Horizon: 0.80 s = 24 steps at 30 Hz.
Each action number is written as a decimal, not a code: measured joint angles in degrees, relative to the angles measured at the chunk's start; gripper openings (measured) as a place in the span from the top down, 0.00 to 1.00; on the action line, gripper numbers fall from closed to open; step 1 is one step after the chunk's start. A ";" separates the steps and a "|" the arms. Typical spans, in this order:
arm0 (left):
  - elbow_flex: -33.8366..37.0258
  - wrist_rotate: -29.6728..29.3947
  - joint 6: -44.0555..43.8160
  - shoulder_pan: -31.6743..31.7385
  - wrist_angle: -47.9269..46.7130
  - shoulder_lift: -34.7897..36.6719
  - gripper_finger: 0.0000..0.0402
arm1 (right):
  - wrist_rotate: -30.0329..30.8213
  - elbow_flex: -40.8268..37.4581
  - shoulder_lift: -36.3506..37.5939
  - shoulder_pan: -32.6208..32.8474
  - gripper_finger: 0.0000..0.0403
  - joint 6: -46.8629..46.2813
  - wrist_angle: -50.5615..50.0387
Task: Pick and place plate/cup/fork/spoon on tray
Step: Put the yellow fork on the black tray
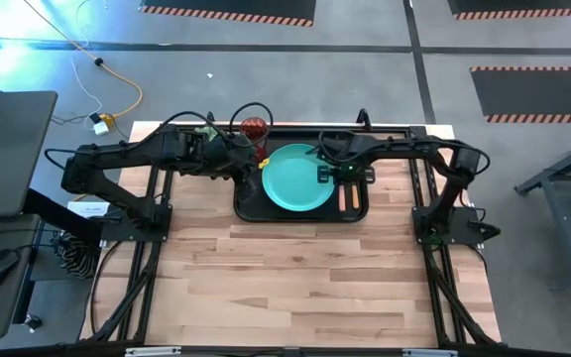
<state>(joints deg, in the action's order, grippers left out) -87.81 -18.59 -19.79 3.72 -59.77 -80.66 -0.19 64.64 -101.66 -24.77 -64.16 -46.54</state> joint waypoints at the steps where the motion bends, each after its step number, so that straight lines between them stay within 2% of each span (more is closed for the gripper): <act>1: 0.00 0.00 0.00 -0.02 0.00 -0.02 0.90 | -0.33 0.00 -0.43 0.00 0.95 0.04 0.00; 13: 0.00 0.02 0.07 -0.02 -0.02 0.00 0.90 | 0.16 0.00 -0.99 -0.39 0.94 1.20 0.13; 24: 0.00 0.01 0.07 -0.01 -0.01 -0.01 0.90 | 0.14 0.00 -0.99 -0.37 0.86 1.20 0.11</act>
<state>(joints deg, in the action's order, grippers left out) -87.81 -18.58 -19.73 3.71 -59.78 -80.67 -0.05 64.64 -102.65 -25.15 -62.96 -46.44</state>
